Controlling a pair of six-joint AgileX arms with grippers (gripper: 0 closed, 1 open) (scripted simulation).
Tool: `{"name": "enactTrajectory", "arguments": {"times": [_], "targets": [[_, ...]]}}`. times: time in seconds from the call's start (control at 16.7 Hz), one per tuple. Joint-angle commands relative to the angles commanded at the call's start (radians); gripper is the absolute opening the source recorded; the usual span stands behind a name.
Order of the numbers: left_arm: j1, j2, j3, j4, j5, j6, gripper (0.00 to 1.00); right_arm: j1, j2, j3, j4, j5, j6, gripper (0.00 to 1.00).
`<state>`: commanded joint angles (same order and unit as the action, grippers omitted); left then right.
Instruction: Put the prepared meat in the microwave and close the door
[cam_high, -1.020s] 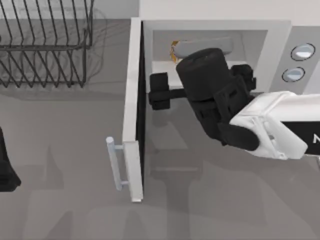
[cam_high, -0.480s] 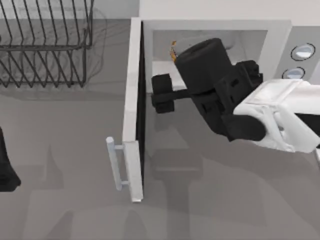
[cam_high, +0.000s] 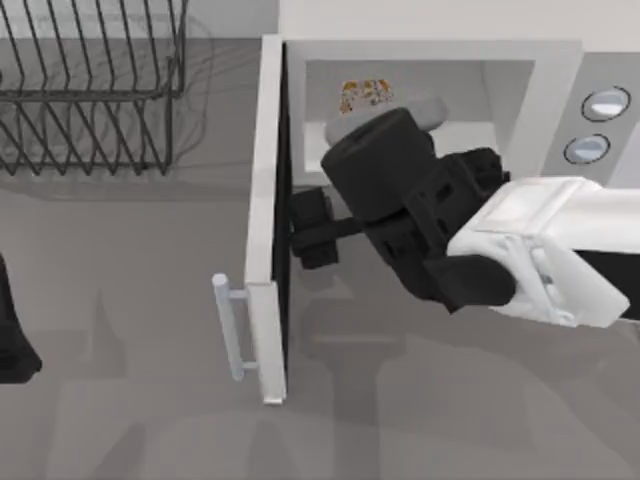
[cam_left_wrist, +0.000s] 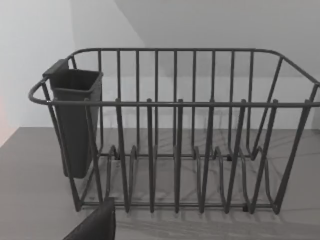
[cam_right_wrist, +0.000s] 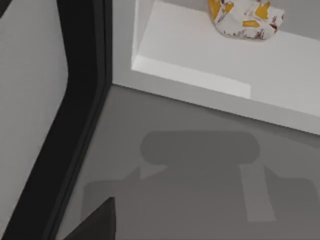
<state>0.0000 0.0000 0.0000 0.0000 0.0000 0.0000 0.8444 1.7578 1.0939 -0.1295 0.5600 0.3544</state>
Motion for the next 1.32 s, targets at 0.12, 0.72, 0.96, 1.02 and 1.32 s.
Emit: {"name": "enactTrajectory", "arguments": {"times": [0.12,0.72,0.96,1.02,1.32], "targets": [[0.000,0.000,0.000,0.000,0.000,0.000,1.00,0.000,0.000,0.000,0.000,0.000,0.000,1.00],[0.000,0.000,0.000,0.000,0.000,0.000,1.00,-0.139,-0.257,-0.171,0.033,-0.096,-0.061,1.00],[0.000,0.000,0.000,0.000,0.000,0.000,1.00,-0.295,-0.617,-0.386,0.044,-0.200,-0.127,1.00],[0.000,0.000,0.000,0.000,0.000,0.000,1.00,-0.340,-0.725,-0.448,0.045,-0.229,-0.146,1.00],[0.000,0.000,0.000,0.000,0.000,0.000,1.00,-0.570,-1.271,-0.770,0.058,-0.382,-0.247,1.00]]}}
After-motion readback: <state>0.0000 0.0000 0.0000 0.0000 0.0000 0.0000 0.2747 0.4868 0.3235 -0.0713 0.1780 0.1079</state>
